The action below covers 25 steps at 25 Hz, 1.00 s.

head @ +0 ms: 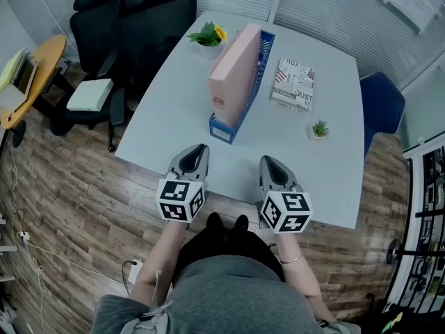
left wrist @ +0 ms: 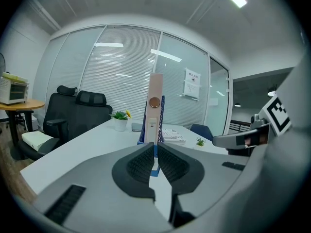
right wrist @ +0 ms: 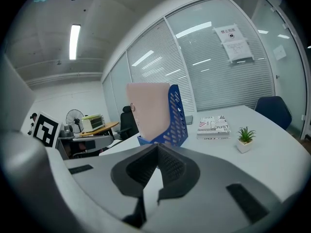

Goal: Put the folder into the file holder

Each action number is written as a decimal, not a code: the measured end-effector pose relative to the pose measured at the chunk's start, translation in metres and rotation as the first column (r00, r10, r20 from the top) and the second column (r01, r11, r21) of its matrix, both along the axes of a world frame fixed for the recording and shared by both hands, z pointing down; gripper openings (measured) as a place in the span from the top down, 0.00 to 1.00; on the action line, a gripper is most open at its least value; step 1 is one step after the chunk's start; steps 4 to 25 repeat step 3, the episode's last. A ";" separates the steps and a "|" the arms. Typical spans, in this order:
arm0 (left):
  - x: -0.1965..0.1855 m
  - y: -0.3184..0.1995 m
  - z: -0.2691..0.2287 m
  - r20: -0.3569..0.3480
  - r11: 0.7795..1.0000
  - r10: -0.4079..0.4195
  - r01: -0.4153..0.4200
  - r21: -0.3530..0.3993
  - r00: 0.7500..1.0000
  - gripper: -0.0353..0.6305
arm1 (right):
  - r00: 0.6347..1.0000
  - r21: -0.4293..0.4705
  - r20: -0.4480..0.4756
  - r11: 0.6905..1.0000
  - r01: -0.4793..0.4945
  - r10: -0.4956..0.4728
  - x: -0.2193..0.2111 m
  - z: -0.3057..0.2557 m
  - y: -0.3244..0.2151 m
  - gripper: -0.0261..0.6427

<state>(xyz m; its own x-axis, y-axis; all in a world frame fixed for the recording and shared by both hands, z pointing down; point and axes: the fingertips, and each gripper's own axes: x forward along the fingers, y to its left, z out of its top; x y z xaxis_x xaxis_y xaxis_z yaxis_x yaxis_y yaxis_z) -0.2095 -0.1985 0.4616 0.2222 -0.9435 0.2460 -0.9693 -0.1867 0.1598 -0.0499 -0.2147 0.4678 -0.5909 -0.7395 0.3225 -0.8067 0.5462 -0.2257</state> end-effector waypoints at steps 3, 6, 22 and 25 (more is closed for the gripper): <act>0.002 -0.003 0.000 -0.009 1.000 0.018 -0.018 -0.004 1.000 0.89 | 1.000 -0.006 -0.002 1.000 -0.001 0.001 0.000 0.001 -0.003 0.96; 0.002 -0.003 0.000 -0.009 1.000 0.018 -0.018 -0.004 1.000 0.89 | 1.000 -0.006 -0.002 1.000 -0.001 0.001 0.000 0.001 -0.003 0.96; 0.002 -0.003 0.000 -0.009 1.000 0.018 -0.018 -0.004 1.000 0.89 | 1.000 -0.006 -0.002 1.000 -0.001 0.001 0.000 0.001 -0.003 0.96; 0.002 -0.003 0.000 -0.009 1.000 0.018 -0.018 -0.004 1.000 0.89 | 1.000 -0.006 -0.002 1.000 -0.001 0.001 0.000 0.001 -0.003 0.96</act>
